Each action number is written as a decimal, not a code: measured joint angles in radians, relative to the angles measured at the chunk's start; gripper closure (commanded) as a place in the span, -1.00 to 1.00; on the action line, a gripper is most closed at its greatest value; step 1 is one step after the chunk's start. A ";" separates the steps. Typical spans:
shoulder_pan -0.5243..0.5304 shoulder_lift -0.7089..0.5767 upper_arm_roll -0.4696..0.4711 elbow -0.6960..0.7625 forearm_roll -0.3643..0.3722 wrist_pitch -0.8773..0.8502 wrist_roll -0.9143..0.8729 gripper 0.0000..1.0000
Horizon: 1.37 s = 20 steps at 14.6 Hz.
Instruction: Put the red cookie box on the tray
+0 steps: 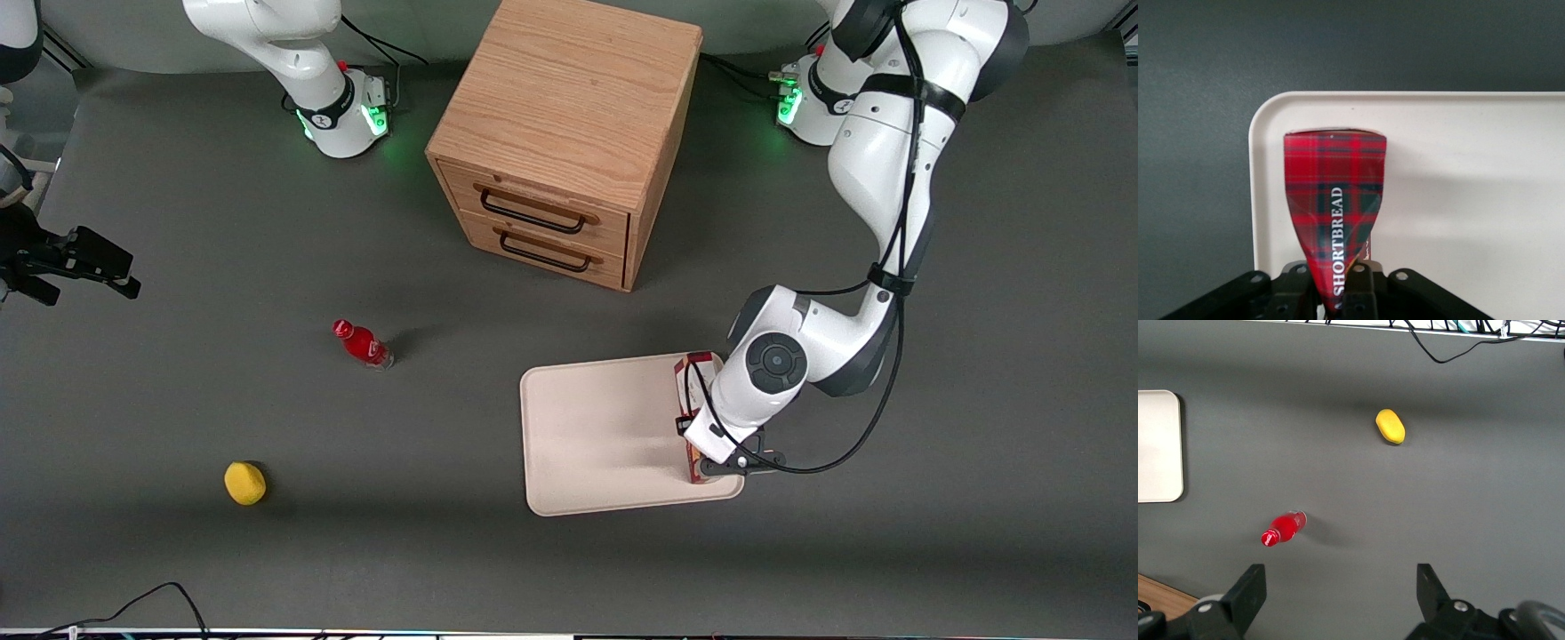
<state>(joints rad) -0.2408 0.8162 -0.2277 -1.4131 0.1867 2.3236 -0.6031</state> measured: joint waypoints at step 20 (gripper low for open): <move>0.262 -0.606 0.011 -0.013 -0.066 -0.747 0.532 -1.00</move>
<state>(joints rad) 0.0207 0.2105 -0.2163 -1.4256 0.1203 1.5761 -0.0713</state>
